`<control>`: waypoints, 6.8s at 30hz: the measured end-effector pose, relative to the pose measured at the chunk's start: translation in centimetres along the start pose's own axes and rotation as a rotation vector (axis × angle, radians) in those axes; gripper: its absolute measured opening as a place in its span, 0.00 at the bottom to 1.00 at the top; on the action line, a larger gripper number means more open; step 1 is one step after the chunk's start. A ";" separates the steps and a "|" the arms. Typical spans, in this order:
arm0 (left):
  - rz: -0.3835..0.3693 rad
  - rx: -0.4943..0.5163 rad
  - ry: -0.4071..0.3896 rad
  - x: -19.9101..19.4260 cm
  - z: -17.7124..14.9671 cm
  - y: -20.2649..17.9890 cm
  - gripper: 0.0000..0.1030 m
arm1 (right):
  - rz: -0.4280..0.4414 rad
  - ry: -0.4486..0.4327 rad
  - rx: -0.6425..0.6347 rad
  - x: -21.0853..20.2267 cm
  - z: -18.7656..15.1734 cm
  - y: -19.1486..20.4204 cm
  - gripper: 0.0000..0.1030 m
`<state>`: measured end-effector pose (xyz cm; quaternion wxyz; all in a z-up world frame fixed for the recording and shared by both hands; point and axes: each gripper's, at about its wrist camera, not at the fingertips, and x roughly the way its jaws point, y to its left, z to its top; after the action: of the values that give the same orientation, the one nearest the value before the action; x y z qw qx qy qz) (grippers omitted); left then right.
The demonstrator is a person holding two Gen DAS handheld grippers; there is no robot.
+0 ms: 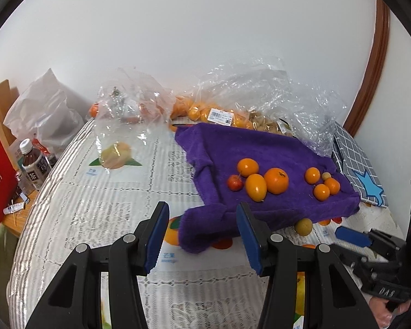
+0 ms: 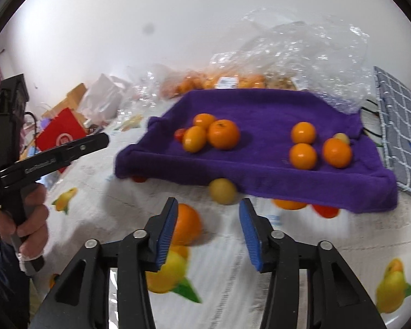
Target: Organize fruits
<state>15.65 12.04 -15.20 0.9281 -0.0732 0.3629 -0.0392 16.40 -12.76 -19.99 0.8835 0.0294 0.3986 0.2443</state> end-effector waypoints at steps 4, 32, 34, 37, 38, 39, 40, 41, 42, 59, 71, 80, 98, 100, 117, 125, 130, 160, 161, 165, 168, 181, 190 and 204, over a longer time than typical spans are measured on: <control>-0.018 -0.036 0.010 0.1 -0.1 1.0 0.47 | 0.001 0.030 -0.034 1.1 -0.3 1.4 0.51; -0.194 0.107 0.229 6.9 -3.3 -9.9 0.45 | -0.302 -0.036 0.079 -6.7 -3.7 -10.5 0.41; -0.204 0.115 0.242 7.5 -3.5 -11.1 0.44 | -0.311 -0.046 0.118 -7.8 -4.2 -12.0 0.41; -0.197 0.123 0.244 8.0 -3.6 -12.3 0.44 | -0.315 -0.059 0.161 -8.9 -4.7 -13.7 0.41; -0.180 0.119 0.243 8.3 -3.5 -12.6 0.44 | -0.316 -0.062 0.169 -9.2 -4.9 -14.0 0.41; -0.168 0.111 0.242 8.5 -3.5 -12.8 0.44 | -0.315 -0.065 0.174 -9.4 -4.9 -14.3 0.40; -0.165 0.099 0.244 8.6 -3.4 -13.0 0.43 | -0.314 -0.067 0.177 -9.5 -4.9 -14.4 0.41; -0.162 0.093 0.247 8.8 -3.4 -13.0 0.41 | -0.315 -0.067 0.179 -9.6 -5.0 -14.6 0.41; -0.149 0.087 0.245 8.9 -3.4 -13.2 0.38 | -0.314 -0.066 0.183 -9.7 -5.1 -14.7 0.41; -0.075 0.013 0.200 2.1 -4.2 -9.1 0.27 | -0.290 -0.057 0.217 -10.5 -5.3 -12.0 0.40; -0.085 -0.044 0.159 -3.0 -4.2 -6.3 0.27 | -0.283 -0.074 0.207 -12.6 -4.4 -8.1 0.41; -0.097 -0.038 0.098 -5.3 -1.9 -6.3 0.27 | -0.283 -0.079 0.179 -13.3 -2.6 -6.5 0.40; -0.066 0.017 -0.008 -7.8 3.0 -8.3 0.27 | -0.270 -0.128 0.161 -14.1 2.1 -6.6 0.41; -0.066 0.023 -0.016 -7.7 3.5 -8.6 0.27 | -0.273 -0.133 0.158 -14.1 2.6 -6.8 0.41; -0.044 0.005 -0.027 -3.7 8.7 -7.3 0.27 | -0.309 -0.156 0.148 -11.4 7.7 -9.5 0.41; -0.048 0.008 -0.027 -1.1 10.9 -6.3 0.27 | -0.320 -0.154 0.148 -9.2 9.7 -10.8 0.41; -0.043 0.015 -0.019 1.1 12.0 -6.2 0.27 | -0.321 -0.150 0.138 -7.7 11.0 -11.3 0.41; -0.039 -0.034 0.234 16.9 11.2 -4.5 0.27 | -0.236 0.100 0.148 8.0 11.7 -16.0 0.41; -0.036 -0.028 0.244 17.2 11.1 -4.7 0.27 | -0.239 0.105 0.146 8.3 11.7 -15.9 0.41; -0.029 -0.005 0.271 18.1 10.5 -5.4 0.27 | -0.240 0.119 0.132 9.1 11.4 -15.6 0.41; -0.020 0.003 0.292 18.5 10.1 -5.8 0.27 | -0.242 0.125 0.140 9.6 11.3 -15.8 0.41; -0.015 0.017 0.351 19.9 9.4 -6.1 0.27 | -0.250 0.145 0.161 10.4 10.8 -16.3 0.41; 0.004 0.042 0.336 17.5 10.0 -6.4 0.38 | -0.257 0.092 0.167 7.4 11.2 -15.6 0.47; 0.007 0.075 0.140 3.8 9.1 -9.1 0.51 | -0.308 -0.080 0.152 -5.8 11.3 -9.4 0.59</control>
<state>24.45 3.60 -9.68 0.9027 -0.0342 0.4255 -0.0548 25.06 -22.05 -10.61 0.9209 0.0447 0.3801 0.0739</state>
